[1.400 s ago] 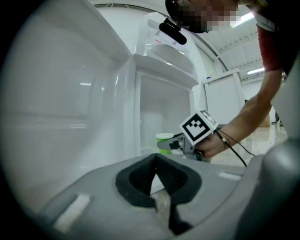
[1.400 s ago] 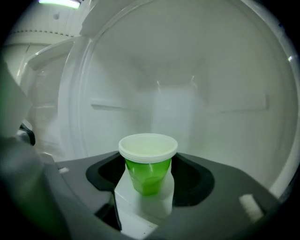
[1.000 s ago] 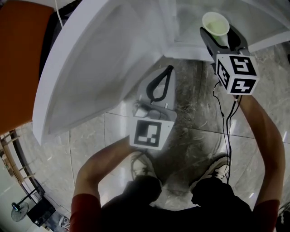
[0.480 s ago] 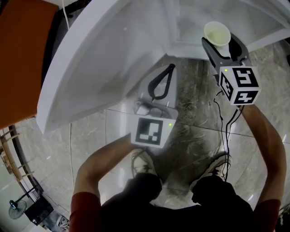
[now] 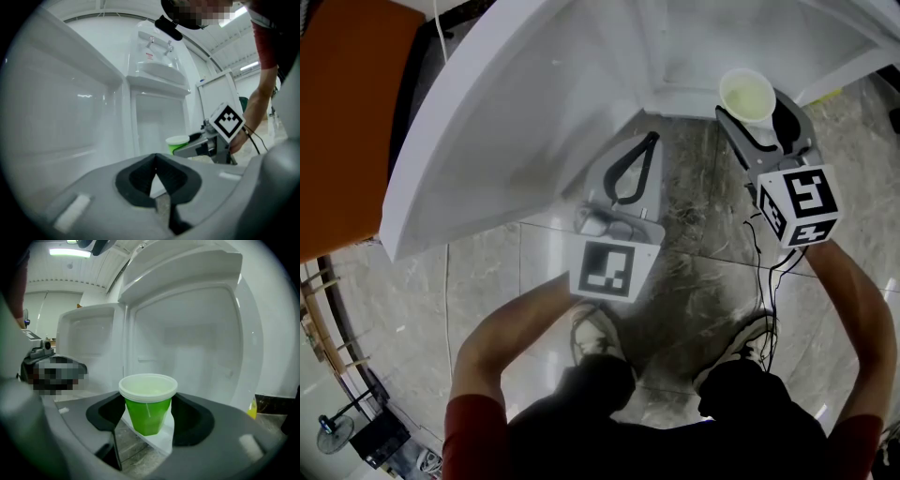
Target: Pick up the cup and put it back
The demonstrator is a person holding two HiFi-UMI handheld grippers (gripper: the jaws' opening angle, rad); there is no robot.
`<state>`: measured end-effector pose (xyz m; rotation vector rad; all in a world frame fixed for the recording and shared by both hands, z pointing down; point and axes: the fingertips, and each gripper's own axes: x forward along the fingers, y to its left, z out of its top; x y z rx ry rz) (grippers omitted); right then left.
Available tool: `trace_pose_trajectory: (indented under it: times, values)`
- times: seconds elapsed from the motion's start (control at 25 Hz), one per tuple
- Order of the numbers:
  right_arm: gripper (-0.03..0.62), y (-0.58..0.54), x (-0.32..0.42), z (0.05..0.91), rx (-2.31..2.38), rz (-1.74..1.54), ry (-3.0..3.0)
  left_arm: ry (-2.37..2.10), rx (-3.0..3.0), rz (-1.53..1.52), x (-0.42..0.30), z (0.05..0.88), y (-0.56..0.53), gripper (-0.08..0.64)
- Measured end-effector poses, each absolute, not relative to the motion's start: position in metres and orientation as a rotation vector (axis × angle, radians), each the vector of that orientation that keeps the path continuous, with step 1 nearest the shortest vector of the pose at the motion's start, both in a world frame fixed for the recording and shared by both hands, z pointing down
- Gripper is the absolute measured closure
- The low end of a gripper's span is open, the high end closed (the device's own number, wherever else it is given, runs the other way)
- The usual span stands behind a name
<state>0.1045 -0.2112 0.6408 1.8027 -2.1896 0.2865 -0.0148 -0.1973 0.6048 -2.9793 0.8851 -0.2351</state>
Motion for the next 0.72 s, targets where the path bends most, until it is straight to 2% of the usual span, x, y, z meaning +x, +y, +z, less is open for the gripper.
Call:
trace_pose_trajectory:
  times: [0.72]
  values:
    - [0.287,-0.137,0.062,0.647,1.576,0.283,-2.312,0.709,-2.972,-0.265,-0.013,0.609,-0.163,0.558]
